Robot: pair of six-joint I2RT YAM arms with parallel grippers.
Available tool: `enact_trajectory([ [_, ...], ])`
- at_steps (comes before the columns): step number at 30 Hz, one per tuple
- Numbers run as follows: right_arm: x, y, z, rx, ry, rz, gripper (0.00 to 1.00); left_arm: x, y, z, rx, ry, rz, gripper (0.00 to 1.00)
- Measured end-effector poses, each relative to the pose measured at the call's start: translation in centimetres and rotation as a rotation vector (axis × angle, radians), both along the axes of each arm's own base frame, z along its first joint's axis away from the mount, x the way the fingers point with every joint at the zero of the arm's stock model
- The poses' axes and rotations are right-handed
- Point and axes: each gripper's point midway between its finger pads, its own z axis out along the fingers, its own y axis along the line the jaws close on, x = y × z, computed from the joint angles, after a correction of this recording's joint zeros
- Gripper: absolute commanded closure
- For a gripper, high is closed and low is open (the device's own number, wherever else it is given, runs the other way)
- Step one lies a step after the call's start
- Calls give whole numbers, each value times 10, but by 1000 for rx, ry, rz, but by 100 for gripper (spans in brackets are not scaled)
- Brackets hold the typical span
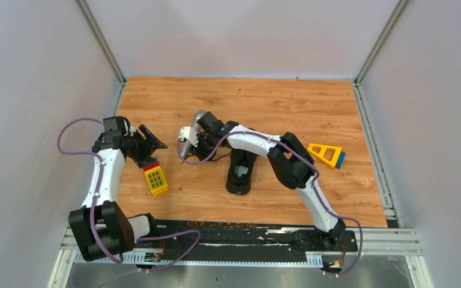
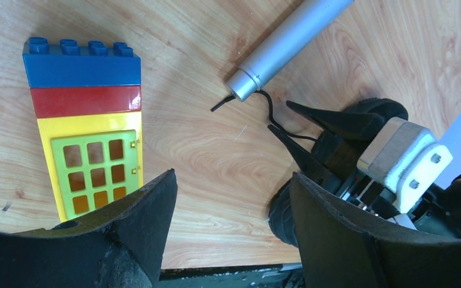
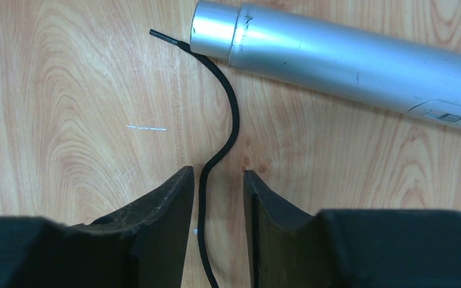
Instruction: Tie the shoes
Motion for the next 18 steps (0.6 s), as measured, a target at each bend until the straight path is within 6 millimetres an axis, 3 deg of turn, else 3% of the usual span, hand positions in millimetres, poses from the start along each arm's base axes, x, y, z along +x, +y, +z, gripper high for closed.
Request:
enact_trajectory([
  [3, -5, 1, -7, -2, 4, -1, 71, 1, 1, 1, -1, 3, 11, 22],
  [5, -7, 3, -7, 6, -2, -5, 82, 2, 1, 3, -4, 3, 20, 22],
  [6, -7, 3, -7, 8, -9, -9, 95, 4, 2, 5, -4, -2, 23, 21],
  [7, -8, 4, -8, 9, -14, -14, 100, 6, 2, 8, -4, -8, 26, 21],
  [15, 1, -2, -1, -11, -35, -105, 100, 23, -7, 16, -10, -72, -30, 20],
  [18, 7, -14, 25, 15, -3, -152, 100, 38, -15, 25, 13, -161, -97, 19],
])
